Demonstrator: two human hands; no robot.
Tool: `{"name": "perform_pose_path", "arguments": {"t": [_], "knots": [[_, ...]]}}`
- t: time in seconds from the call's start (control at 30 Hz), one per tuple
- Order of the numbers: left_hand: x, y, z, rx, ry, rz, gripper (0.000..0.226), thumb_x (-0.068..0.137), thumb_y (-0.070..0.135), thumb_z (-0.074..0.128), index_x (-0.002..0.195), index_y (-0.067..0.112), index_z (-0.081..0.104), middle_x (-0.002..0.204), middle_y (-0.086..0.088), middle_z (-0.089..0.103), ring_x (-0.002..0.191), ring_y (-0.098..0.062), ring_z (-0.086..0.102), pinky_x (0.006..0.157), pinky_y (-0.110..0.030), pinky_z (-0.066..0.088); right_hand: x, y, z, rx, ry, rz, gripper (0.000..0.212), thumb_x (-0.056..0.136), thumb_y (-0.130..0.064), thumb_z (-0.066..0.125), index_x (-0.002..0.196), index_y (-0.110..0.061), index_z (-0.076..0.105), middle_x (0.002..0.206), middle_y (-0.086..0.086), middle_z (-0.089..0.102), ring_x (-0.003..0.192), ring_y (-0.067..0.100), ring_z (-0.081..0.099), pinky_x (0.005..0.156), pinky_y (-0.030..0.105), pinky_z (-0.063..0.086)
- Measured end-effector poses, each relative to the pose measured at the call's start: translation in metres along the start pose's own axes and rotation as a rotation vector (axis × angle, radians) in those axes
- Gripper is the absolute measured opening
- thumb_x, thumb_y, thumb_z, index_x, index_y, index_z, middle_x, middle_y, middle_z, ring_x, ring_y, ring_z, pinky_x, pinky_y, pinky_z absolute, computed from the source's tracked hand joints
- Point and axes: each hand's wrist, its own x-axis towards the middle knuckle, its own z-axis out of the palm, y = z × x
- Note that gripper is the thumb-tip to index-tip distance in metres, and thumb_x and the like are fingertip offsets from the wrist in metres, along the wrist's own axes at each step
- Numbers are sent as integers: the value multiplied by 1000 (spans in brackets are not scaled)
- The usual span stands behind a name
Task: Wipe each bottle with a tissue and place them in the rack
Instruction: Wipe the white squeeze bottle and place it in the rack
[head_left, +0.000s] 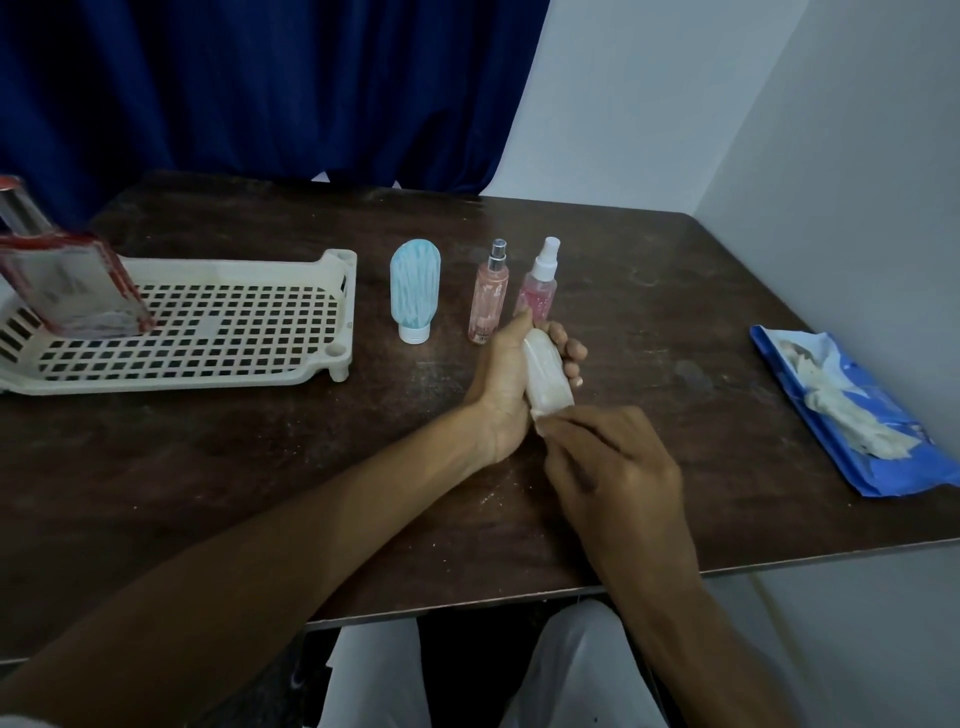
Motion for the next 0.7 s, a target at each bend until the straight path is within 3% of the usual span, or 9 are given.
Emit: {"name": "perform_pose_path", "arguments": {"t": [0.27, 0.5, 0.57, 0.7], "knots": [[-2, -1, -1, -6, 19, 0, 49, 106, 40, 33, 71, 10, 49, 64, -7, 60, 57, -14, 47, 57, -26, 43, 11, -11, 8, 6, 0, -9, 22, 74, 4, 82, 94, -1, 78, 94, 8, 71, 81, 24, 63, 73, 21, 49], [0, -4, 0, 48, 18, 49, 50, 107, 40, 31, 72, 10, 50, 67, -9, 61, 57, -15, 51, 55, -24, 47, 16, 0, -2, -3, 66, 44, 13, 83, -5, 74, 96, -4, 77, 98, 8, 72, 86, 23, 64, 82, 14, 41], [1, -6, -3, 62, -3, 73, 51, 107, 41, 30, 72, 10, 52, 69, -10, 62, 61, -17, 56, 60, -24, 50, 25, -4, 2, 16, 78, 55, 14, 87, -10, 71, 97, -4, 77, 99, 8, 72, 87, 23, 65, 81, 16, 44], [-1, -5, -7, 70, -8, 69, 51, 106, 42, 31, 71, 10, 52, 70, -9, 63, 60, -15, 55, 62, -25, 49, 23, -13, 9, 37, 52, 61, 22, 78, -1, 81, 99, -2, 77, 97, 9, 72, 84, 23, 67, 74, 28, 56]]}}
